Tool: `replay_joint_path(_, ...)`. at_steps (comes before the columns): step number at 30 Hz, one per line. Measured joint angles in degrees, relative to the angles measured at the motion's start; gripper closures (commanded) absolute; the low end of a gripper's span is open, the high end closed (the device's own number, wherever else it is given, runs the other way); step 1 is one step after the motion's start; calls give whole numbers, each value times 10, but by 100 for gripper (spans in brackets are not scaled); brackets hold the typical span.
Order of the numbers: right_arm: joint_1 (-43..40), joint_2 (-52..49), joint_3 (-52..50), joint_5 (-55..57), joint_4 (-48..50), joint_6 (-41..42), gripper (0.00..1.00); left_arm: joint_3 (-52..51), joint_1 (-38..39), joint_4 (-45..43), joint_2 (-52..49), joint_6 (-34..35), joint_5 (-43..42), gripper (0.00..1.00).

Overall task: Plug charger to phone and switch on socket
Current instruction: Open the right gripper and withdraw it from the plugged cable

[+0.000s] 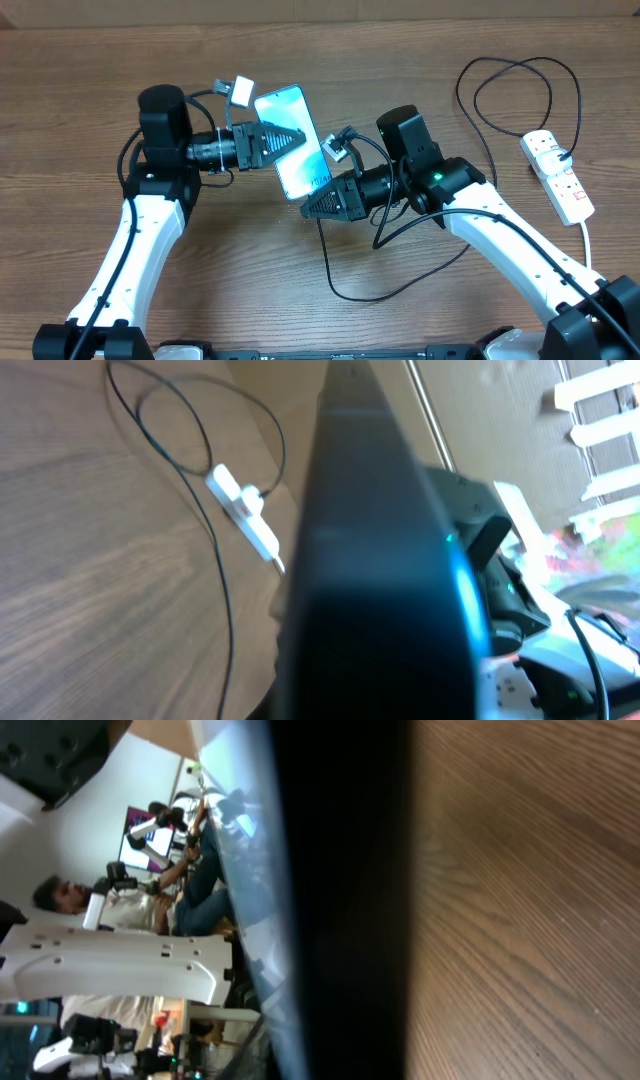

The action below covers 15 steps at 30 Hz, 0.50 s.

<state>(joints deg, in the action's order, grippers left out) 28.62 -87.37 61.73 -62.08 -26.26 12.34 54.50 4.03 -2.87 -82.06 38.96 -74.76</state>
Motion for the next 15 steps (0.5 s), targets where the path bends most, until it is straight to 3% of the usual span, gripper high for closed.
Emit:
replay_joint_path(9, -7, 0, 32, 16, -38, 0, 53, -9, 23, 10, -2, 0, -5, 96)
replay_joint_path(15, -21, 0, 32, 27, -68, -3, 45, -9, 22, 43, -2, -3, 37, 96)
